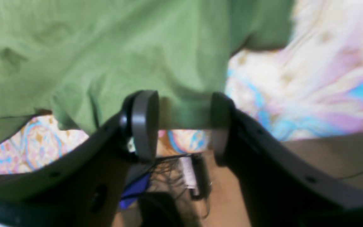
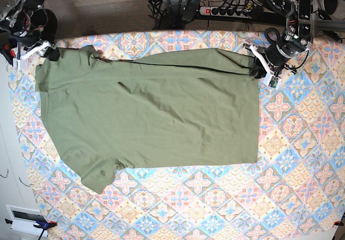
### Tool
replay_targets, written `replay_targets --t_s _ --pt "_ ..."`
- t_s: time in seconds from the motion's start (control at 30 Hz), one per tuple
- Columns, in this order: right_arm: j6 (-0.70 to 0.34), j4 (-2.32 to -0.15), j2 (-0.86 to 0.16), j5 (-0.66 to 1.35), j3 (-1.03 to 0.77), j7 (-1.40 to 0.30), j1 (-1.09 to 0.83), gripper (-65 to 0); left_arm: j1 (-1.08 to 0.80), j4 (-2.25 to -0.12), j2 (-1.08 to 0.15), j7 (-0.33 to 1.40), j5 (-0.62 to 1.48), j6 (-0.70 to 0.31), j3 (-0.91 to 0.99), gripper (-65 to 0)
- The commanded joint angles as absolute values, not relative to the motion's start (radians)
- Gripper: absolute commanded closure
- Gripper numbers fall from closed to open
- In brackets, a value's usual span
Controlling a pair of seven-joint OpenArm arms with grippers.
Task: Layout the t-shirt on the table in an organized manner, then fold the t-shirt properly
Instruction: 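Adjust the right gripper's grip on the shoulder corner, pulling it outward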
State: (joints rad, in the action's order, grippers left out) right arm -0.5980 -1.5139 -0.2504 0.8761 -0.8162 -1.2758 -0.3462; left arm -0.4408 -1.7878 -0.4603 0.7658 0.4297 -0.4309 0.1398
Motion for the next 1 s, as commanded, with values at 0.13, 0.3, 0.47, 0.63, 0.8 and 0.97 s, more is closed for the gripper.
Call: replay_targets --t_s 0.13,0.3,0.47,0.63,0.8,0.97 --pt "-0.602 -1.463 -0.271 0.891 -0.822 -1.262 -0.348 -26.3 -0.438 -1.807 -0.472 0.748 0.441 -0.432 0.145 -9.5" --pt "-0.602 -1.458 -0.271 0.891 -0.820 -1.264 -0.348 -25.9 -0.438 -1.807 -0.472 0.748 0.443 -0.432 0.145 -9.5" --pt "-0.602 -1.463 -0.269 0.894 -0.780 -1.267 -0.348 -21.6 -0.437 -1.807 -0.470 0.748 0.443 -0.432 0.145 -9.5" --pt "-0.605 -1.463 -0.269 0.898 -0.777 -1.270 -0.346 -8.5 -0.438 -1.807 -0.470 0.748 0.444 -0.432 0.145 -9.5" --pt "-0.605 -1.465 -0.271 1.004 -0.779 -1.270 -0.318 -3.3 -0.440 -1.807 -0.470 0.748 0.444 -0.432 0.145 -9.5" --pt "-0.605 -1.465 -0.277 1.125 -0.811 -1.270 -0.318 -3.3 -0.441 -1.807 -0.469 0.746 0.444 -0.432 0.145 -9.5"
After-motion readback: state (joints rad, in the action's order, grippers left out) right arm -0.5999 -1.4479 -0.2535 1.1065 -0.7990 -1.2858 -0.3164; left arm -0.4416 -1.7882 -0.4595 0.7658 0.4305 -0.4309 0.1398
